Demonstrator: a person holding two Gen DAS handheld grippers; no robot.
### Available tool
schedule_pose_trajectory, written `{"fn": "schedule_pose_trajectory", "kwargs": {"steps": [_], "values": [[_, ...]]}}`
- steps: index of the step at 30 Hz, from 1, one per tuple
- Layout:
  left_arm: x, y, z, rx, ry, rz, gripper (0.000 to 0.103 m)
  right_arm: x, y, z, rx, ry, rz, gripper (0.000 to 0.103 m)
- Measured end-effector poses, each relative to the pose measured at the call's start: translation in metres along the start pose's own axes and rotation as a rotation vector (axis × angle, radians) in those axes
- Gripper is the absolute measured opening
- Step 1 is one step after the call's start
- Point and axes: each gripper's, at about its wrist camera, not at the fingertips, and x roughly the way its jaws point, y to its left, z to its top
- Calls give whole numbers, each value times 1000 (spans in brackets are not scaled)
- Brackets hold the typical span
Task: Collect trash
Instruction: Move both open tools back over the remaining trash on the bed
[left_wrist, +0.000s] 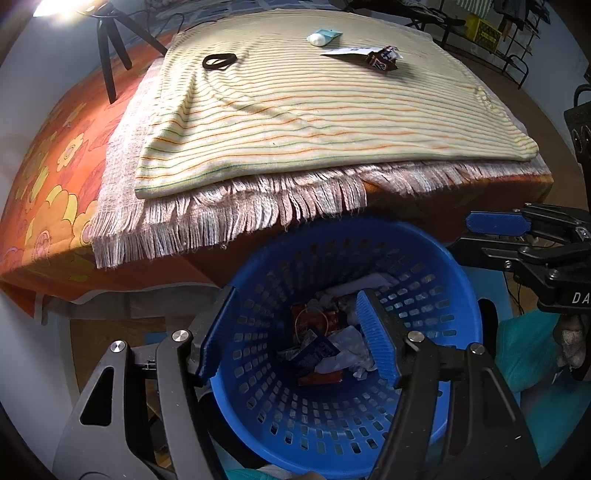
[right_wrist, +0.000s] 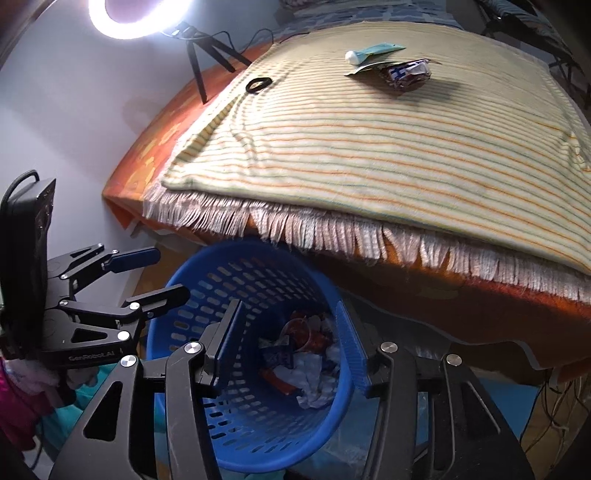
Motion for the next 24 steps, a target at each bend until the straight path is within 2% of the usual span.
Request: {"fn": "schedule_pose_trajectory", "kwargs": {"steps": [5,17,24], "values": [[-4,6,8,-16,-12,2,68,-4,-4,4,17,-4,-32,61],[-18,20,44,-66,-59,-12,68,-16,-14,26,19,-53,-125,66],[-25,36,75,-127,-80,-36,68,-30,-24,49,28,-112,-131,66]]}}
